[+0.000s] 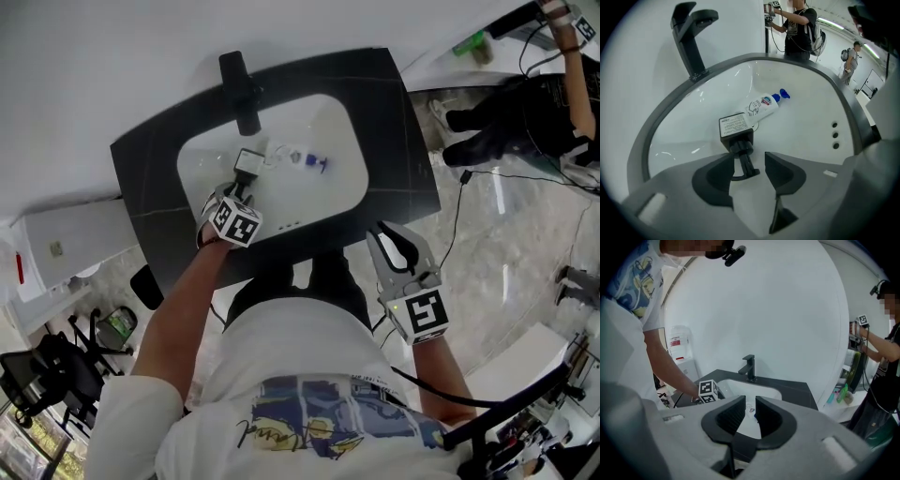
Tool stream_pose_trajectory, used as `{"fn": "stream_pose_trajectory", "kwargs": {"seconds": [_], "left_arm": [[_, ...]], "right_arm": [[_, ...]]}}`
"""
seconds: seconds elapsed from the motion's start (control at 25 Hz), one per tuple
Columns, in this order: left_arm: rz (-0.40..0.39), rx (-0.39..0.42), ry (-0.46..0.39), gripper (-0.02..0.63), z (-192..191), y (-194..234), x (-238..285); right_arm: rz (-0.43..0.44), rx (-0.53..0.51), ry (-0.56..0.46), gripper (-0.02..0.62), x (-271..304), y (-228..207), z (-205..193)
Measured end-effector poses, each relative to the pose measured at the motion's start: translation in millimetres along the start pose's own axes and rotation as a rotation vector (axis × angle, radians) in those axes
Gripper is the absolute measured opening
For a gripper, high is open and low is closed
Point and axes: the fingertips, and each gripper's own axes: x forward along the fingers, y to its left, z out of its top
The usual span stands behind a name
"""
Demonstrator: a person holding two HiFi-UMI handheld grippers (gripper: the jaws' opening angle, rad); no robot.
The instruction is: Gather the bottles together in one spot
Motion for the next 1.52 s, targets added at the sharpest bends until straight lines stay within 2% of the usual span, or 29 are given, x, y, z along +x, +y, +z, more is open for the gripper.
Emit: {"fn": "stream_pose_trajectory", "kwargs": {"seconds": [0.32, 0.68, 0.88, 0.92, 0.96, 1.36, 1.52], "left_arm": [[0.049, 0.014, 0.1, 0.214, -14.1, 10.9, 26.3], [0.069, -0.012, 0.145, 0.228, -21.6, 18.1, 44.8], [0.081, -0.039, 0.142, 0.19, -23.7, 26.4, 45.7], [0.081, -0.039, 0.142, 0.137, -23.7, 27.6, 44.2], [0.08, -0.033, 0.141, 0.128, -23.7, 28.1, 42.4], [0.104, 0.022, 0.116, 0.121, -19.8, 32.4, 13.9], [0.099, 0.074, 0.103, 0.12, -12.4, 41.4, -5.3]], "right_arm": [[-0.005, 0.018, 0.018, 0.066, 2.8, -4.6, -8.2], [-0.003, 0.017, 0.037, 0.066, 6.0, -4.8, -10.6], [0.001, 0.016, 0.045, 0.066, 8.2, -5.4, -11.0], [0.003, 0.015, 0.043, 0.064, 8.2, -5.1, -10.7], [0.005, 0.014, 0.04, 0.065, 8.2, -4.4, -10.4], [0.019, 0.011, 0.022, 0.066, 9.6, -2.3, -8.1], [0.021, 0.014, 0.014, 0.064, 9.7, -3.0, -9.2]]}}
